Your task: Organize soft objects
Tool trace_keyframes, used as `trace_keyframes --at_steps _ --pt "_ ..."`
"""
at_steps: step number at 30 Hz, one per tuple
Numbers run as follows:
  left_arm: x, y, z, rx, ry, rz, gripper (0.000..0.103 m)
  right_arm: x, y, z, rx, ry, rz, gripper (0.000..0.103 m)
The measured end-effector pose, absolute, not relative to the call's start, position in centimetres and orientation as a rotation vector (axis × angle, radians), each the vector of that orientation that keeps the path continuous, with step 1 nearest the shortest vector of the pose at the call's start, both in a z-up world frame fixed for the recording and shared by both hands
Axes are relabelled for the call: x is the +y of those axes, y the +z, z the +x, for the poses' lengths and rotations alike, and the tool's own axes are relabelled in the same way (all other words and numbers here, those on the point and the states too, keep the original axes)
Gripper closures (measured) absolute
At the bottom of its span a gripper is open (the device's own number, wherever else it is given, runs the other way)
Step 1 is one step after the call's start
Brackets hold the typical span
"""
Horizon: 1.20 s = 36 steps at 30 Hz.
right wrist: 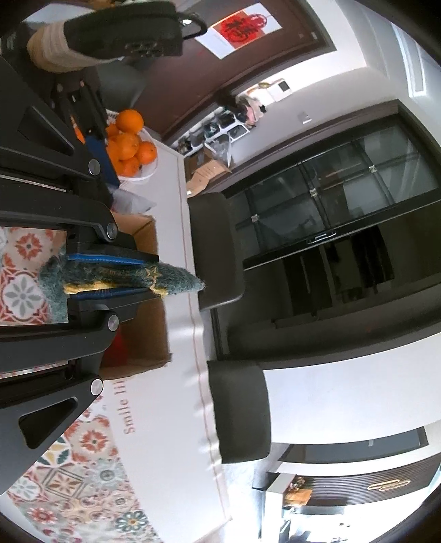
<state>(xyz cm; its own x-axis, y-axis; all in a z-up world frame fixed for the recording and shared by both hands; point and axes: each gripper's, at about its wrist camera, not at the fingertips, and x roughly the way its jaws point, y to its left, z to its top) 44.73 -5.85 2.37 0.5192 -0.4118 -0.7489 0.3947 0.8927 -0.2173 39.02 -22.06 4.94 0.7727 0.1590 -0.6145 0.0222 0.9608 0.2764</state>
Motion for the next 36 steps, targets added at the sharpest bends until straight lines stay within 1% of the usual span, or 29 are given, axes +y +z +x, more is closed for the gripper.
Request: trace_keyframes --at_steps 5,11,13,16,17,19,21,23,26,28,31,33,36 --pt "-6.4 1.5 46.6 0.916 -0.480 -0.020 0.081 -21.8 4.4 40.9 0.701 0.099 0.267 0.090" --pt "-7.8 -1.2 48.7 0.961 -0.460 0.036 0.080 -22.9 0.6 43.1 0.788 0.103 0.324 0.089" --pt "-8.4 -2.7 49.6 0.998 -0.436 0.076 0.075 -23.4 -1.2 44.1 0.847 0.117 0.354 0.087" --pt "-8.4 -4.0 50.1 1.013 -0.380 0.105 0.063 -24.2 -4.0 45.0 0.947 0.075 0.386 0.073" --pt "-8.2 -4.3 49.9 1.008 -0.355 0.111 0.060 -24.6 -4.7 45.0 0.968 0.044 0.384 0.064" --pt "-8.0 -4.5 49.5 0.992 -0.313 0.126 0.059 -24.9 -5.2 44.6 0.974 0.011 0.366 0.063" --pt "-7.8 -4.2 48.6 0.973 -0.275 0.137 0.053 -24.7 -5.1 43.8 0.971 -0.021 0.323 0.063" --pt "-7.4 -3.8 47.6 0.956 -0.255 0.129 0.050 -24.4 -4.7 42.9 0.960 -0.025 0.299 0.062" --pt "-6.6 -2.6 45.7 0.913 -0.221 0.105 0.038 -24.2 -3.7 41.4 0.938 -0.028 0.290 0.055" --pt "-6.1 -1.5 43.7 0.869 -0.188 0.100 0.036 -24.1 -2.8 40.1 0.913 -0.032 0.275 0.050" --pt "-5.7 0.1 41.5 0.812 -0.143 0.109 0.029 -23.8 -1.6 37.9 0.876 -0.039 0.243 0.041" --pt "-5.3 0.9 40.1 0.779 -0.124 0.106 0.025 -23.9 -0.9 36.2 0.851 -0.048 0.225 0.033" --pt "-4.9 2.0 36.7 0.733 -0.109 0.093 0.016 -23.9 0.1 33.8 0.821 -0.059 0.204 0.026"
